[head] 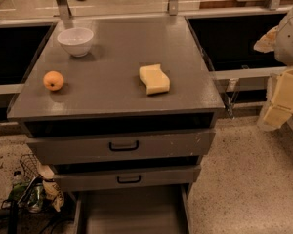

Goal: Place sponge into bottom drawer

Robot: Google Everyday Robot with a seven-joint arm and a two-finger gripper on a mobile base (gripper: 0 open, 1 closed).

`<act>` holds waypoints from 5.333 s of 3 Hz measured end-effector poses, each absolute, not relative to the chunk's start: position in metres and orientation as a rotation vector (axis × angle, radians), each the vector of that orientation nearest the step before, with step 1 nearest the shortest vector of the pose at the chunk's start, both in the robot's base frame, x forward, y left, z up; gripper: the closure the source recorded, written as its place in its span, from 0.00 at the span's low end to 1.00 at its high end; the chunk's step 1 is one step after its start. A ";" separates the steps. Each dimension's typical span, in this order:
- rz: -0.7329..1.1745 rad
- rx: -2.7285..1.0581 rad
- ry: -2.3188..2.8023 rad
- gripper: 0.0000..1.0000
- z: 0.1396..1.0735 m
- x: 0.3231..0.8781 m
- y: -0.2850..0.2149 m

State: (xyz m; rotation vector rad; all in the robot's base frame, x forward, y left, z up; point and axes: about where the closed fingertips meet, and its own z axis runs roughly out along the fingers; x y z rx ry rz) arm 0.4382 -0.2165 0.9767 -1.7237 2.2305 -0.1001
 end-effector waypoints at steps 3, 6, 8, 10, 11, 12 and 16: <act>-0.049 -1.841 2.140 0.00 0.971 0.469 -0.178; 0.032 -1.963 2.072 0.00 0.949 0.495 -0.143; 0.064 -2.011 1.952 0.00 0.946 0.530 -0.127; 0.114 -2.109 1.818 0.00 0.942 0.576 -0.093; 0.112 -2.105 1.816 0.00 0.942 0.577 -0.092; 0.161 -2.081 1.793 0.00 0.930 0.588 -0.095; 0.298 -2.096 1.785 0.00 0.878 0.633 -0.076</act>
Offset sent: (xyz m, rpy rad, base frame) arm 0.0318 0.0373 -0.0050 0.0052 0.0226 0.1060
